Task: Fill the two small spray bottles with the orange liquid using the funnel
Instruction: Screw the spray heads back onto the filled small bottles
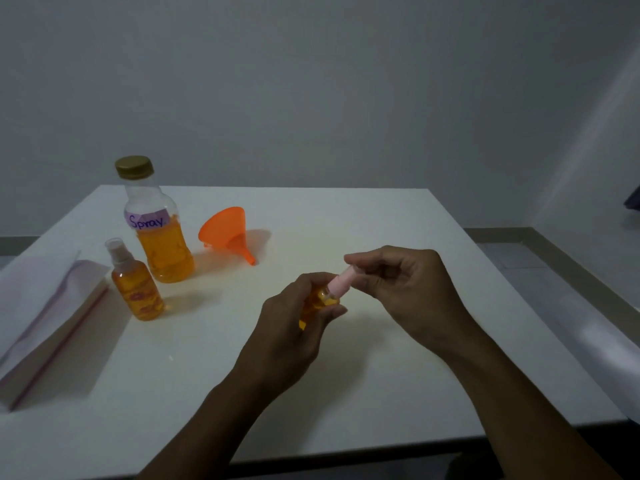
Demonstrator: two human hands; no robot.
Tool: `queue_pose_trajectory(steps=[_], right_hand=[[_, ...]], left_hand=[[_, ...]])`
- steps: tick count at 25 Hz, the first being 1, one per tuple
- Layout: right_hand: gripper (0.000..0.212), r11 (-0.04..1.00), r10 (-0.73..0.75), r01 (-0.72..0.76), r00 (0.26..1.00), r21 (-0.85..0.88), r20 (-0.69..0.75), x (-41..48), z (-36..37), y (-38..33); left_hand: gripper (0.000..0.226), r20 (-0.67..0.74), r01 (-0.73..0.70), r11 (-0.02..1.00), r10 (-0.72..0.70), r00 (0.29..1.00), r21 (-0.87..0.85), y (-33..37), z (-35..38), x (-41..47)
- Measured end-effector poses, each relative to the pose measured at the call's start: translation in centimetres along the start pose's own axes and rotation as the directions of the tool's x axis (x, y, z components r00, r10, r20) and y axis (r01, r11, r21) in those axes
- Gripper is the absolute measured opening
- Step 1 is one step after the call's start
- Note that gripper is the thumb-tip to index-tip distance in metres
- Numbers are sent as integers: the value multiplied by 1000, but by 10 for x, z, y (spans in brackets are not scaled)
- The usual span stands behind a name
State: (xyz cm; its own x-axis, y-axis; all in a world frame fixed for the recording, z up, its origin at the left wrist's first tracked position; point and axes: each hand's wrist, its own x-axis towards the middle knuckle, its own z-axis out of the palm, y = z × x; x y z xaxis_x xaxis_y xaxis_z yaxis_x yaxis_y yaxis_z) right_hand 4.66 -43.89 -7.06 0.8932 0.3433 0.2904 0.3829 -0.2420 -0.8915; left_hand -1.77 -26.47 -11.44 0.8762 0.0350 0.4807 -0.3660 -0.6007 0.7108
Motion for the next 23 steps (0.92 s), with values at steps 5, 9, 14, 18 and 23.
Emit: queue_pose_trajectory(steps=[5, 9, 14, 18, 23], right_hand=[[25, 994, -50, 49, 999, -97, -12, -4, 13, 1], [32, 1000, 4, -4, 1000, -2, 23, -4, 26, -1], [27, 989, 37, -33, 999, 143, -28, -4, 30, -13], [18, 970, -74, 86, 995, -226, 62, -17, 44, -4], [19, 944, -10, 142, 914, -297, 406, -36, 77, 6]], left_hand=[[39, -50, 14, 997, -11, 999, 74, -7, -7, -8], [33, -35, 95, 992, -92, 995, 80, -2, -19, -11], [26, -185, 311, 949, -296, 937, 56, -27, -61, -32], [23, -363, 389, 908, -313, 877, 158, -48, -113, -53], [34, -471, 491, 853, -366, 803, 174, -62, -140, -67]])
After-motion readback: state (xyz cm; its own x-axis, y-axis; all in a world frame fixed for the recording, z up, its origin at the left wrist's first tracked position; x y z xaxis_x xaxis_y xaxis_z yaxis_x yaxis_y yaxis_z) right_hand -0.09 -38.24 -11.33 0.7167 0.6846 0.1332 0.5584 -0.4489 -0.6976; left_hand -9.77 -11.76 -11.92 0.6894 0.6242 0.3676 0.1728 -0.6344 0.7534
